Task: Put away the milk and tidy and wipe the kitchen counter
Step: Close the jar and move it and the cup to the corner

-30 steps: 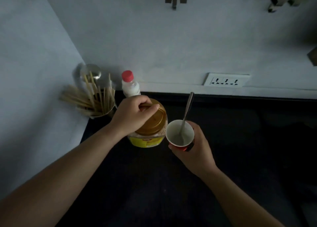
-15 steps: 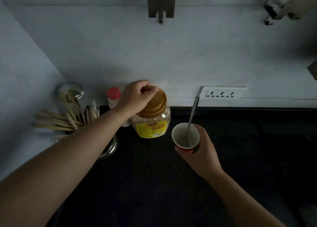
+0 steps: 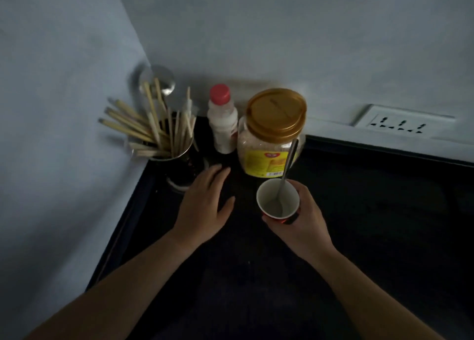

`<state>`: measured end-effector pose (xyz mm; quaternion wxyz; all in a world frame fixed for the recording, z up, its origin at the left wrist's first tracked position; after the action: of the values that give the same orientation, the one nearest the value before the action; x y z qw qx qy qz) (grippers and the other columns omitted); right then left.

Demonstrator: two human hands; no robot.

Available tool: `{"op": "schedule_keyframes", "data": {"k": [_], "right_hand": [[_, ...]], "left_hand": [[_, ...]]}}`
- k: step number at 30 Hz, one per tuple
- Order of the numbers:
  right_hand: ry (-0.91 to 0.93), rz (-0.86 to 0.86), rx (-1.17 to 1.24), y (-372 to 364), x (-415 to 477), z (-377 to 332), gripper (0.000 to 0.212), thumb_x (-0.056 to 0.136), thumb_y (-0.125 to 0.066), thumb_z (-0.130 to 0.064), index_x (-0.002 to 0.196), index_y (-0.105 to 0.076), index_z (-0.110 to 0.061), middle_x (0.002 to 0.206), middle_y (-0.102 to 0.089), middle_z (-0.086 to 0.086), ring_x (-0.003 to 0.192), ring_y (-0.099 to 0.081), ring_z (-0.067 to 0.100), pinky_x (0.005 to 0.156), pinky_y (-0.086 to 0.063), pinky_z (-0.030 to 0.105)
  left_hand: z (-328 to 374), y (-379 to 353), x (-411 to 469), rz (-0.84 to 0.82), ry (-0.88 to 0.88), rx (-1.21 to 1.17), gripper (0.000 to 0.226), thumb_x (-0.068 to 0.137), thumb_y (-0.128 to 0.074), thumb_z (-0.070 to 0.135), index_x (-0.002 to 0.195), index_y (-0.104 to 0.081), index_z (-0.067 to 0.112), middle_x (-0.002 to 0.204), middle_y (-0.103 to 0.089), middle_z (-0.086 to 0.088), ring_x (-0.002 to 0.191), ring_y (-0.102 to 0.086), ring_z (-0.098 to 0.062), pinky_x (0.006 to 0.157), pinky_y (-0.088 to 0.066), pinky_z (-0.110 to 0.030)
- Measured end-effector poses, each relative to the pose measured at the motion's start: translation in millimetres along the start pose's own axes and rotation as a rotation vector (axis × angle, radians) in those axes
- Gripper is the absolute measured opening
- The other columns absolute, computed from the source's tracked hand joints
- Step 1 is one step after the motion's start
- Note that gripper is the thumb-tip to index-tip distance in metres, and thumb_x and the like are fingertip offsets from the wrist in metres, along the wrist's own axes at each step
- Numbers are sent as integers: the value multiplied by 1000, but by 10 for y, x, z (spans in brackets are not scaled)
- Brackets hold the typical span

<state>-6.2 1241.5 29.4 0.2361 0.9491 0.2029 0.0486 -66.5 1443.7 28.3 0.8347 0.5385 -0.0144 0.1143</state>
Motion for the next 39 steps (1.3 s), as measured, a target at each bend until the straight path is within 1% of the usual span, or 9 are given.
{"op": "schedule_keyframes", "data": {"k": [4, 9, 16, 22, 24, 27, 30, 35, 39], "right_hand": [[27, -81, 14, -407, 110, -19, 69, 61, -84, -23, 111, -41, -44, 109, -55, -20, 101, -52, -10, 74, -42, 3], [36, -75, -22, -861, 360, -46, 71, 59, -85, -25, 110, -38, -40, 103, -46, -28, 95, -45, -22, 71, -36, -4], [-21, 16, -35, -1107, 483, -35, 75, 60, -84, -34, 118, -36, -32, 116, -47, -11, 101, -47, 3, 72, -36, 6], [-46, 14, -70, -989, 404, -68, 86, 57, -82, -46, 128, -35, -36, 121, -45, -19, 105, -43, -8, 73, -37, 4], [-62, 15, -56, -932, 449, -140, 78, 61, -77, -52, 126, -37, -39, 119, -47, -20, 104, -48, -4, 76, -41, 11], [-85, 35, 26, -881, 588, -268, 45, 74, -65, -52, 113, -47, -38, 107, -56, -18, 98, -57, 1, 74, -51, 25], [-69, 116, 13, -838, 720, -353, 11, 84, -60, -39, 93, -54, -37, 89, -60, -22, 87, -55, -11, 66, -46, 16], [-78, 160, -5, -773, 740, -351, 4, 86, -61, -29, 88, -61, -33, 82, -64, -22, 81, -58, -11, 62, -43, 4], [-103, 179, 15, -685, 609, -299, 9, 86, -62, -25, 84, -61, -34, 76, -65, -20, 76, -60, -10, 61, -43, 4]], "left_hand": [[-428, -326, -524, -98, 95, 57, 52, 85, -57, 34, 132, -49, 12, 135, -50, -11, 124, -48, -26, 97, -46, -44], [-814, -493, -781, -134, 150, 123, 52, 91, -40, 42, 139, -41, 22, 148, -39, -7, 137, -33, -24, 108, -29, -45], [-876, -509, -759, -121, 177, 67, 49, 89, -42, 41, 136, -41, 28, 147, -38, -1, 136, -33, -19, 110, -29, -44], [-890, -510, -740, -125, 194, 62, 49, 87, -43, 43, 134, -43, 29, 146, -39, 0, 135, -33, -18, 109, -30, -44], [-886, -504, -733, -127, 197, 60, 49, 87, -43, 43, 134, -44, 29, 147, -39, 0, 135, -33, -18, 109, -30, -44], [-878, -494, -732, -125, 201, 42, 48, 86, -43, 42, 133, -45, 29, 146, -39, 1, 134, -35, -18, 108, -30, -44], [-885, -492, -738, -126, 207, 36, 48, 86, -43, 42, 132, -46, 29, 146, -40, 0, 134, -35, -19, 108, -31, -45], [-900, -517, -737, -136, 206, 50, 48, 86, -46, 42, 133, -44, 31, 147, -38, 1, 135, -34, -19, 109, -30, -45], [-915, -528, -745, -126, 203, 50, 48, 86, -45, 42, 132, -46, 30, 146, -40, 1, 133, -36, -20, 107, -29, -44]]}}
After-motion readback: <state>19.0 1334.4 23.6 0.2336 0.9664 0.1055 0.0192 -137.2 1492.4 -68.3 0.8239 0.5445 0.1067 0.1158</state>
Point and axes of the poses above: each hand's wrist, its own x-axis towards the middle knuckle, its own y-axis out of the back of the hand, z = x × y, the point moved 3 cm from there along x, towards the middle knuckle
